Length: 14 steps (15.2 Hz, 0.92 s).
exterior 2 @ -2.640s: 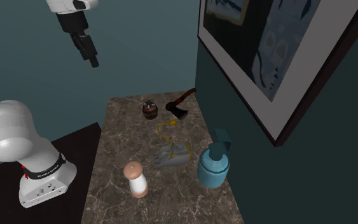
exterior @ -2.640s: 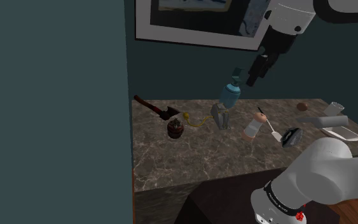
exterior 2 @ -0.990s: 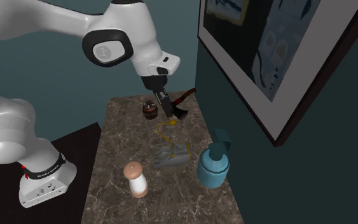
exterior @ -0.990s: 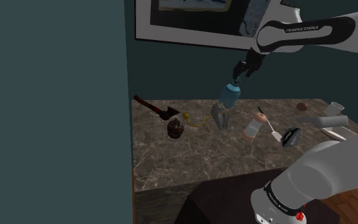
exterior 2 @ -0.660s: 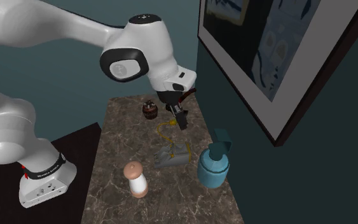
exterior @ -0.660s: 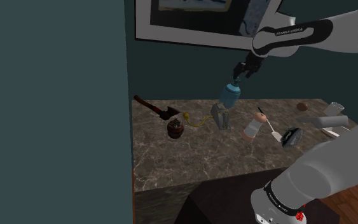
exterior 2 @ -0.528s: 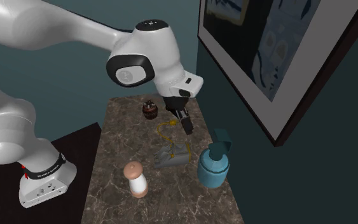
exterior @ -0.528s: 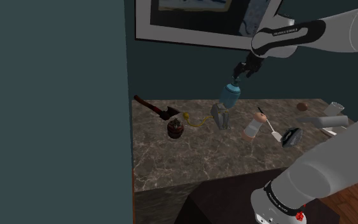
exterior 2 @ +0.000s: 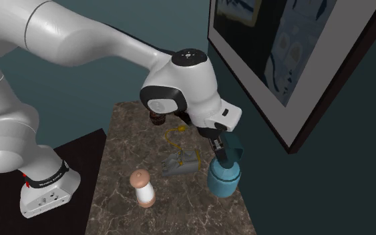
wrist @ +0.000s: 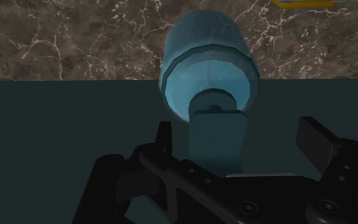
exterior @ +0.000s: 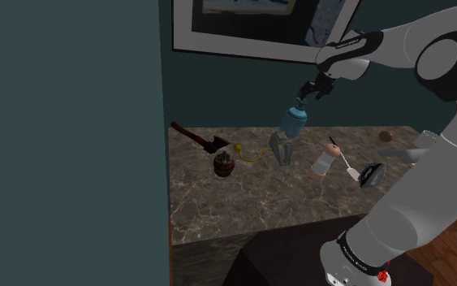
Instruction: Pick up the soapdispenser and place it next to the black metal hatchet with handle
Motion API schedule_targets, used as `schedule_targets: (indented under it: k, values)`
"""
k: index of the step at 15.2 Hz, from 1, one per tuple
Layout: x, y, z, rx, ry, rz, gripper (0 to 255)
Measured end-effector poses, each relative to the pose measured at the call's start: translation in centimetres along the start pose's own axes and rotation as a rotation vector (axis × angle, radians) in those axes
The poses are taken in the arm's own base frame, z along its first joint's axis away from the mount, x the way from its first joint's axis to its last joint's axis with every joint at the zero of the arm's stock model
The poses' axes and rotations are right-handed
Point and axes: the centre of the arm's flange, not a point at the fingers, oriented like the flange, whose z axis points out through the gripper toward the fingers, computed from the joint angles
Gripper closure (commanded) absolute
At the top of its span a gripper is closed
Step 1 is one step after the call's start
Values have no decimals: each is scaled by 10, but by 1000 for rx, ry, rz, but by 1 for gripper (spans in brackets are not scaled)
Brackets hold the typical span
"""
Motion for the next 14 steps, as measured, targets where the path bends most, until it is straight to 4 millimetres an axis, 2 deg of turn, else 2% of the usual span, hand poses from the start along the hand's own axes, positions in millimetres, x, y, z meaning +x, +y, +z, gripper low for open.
schedule_targets:
  k: [7,13,14]
  values:
    - [3,4,36,0,3,6,0]
    - [3,5,41,0,4,6,0]
    - [3,5,41,0,4,6,255]
